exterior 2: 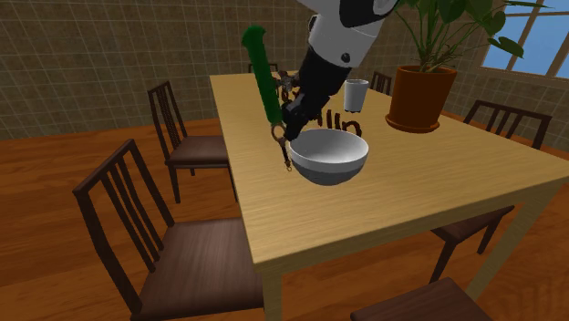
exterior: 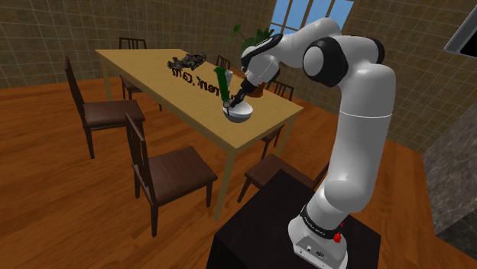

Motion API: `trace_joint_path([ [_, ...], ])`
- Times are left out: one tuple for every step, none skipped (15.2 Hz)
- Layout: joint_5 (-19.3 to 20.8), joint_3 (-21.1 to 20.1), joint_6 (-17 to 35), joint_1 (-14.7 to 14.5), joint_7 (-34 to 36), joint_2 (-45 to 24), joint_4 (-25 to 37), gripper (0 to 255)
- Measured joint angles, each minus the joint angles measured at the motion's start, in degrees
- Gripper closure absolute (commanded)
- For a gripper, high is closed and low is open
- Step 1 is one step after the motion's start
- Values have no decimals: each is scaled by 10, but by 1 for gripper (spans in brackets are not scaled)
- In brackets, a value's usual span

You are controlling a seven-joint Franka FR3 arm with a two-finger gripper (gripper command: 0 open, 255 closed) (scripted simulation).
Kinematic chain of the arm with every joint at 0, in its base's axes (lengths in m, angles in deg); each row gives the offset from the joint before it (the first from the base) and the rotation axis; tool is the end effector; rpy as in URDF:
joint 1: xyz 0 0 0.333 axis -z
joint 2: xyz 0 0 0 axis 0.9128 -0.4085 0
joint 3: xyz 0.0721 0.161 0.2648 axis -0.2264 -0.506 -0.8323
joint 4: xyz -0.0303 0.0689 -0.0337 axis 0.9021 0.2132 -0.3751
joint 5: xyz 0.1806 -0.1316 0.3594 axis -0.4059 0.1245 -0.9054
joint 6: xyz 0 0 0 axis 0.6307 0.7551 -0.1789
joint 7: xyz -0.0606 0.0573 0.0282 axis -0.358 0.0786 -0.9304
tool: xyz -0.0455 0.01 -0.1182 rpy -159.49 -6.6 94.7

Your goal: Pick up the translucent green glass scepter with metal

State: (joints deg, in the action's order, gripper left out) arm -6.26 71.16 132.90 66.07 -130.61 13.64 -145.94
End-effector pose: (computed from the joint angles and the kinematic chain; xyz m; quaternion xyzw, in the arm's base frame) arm 0.6044 -0.2794 0.3230 -0.9302 -0.2915 -0.2099 0.0760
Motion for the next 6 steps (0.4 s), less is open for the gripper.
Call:
trace_joint_path([
  [6,2,-4,-2,5,6,0,255],
  [10,3,-7,-3,10,9,2,255],
  [14,5,-12,-4,15,13,5,255],
  [20,7,-17,-5,20,19,6,255],
  [25,9,-21,-6,24,25,6,255],
  [27,10,-23,-7,26,26,8,255],
])
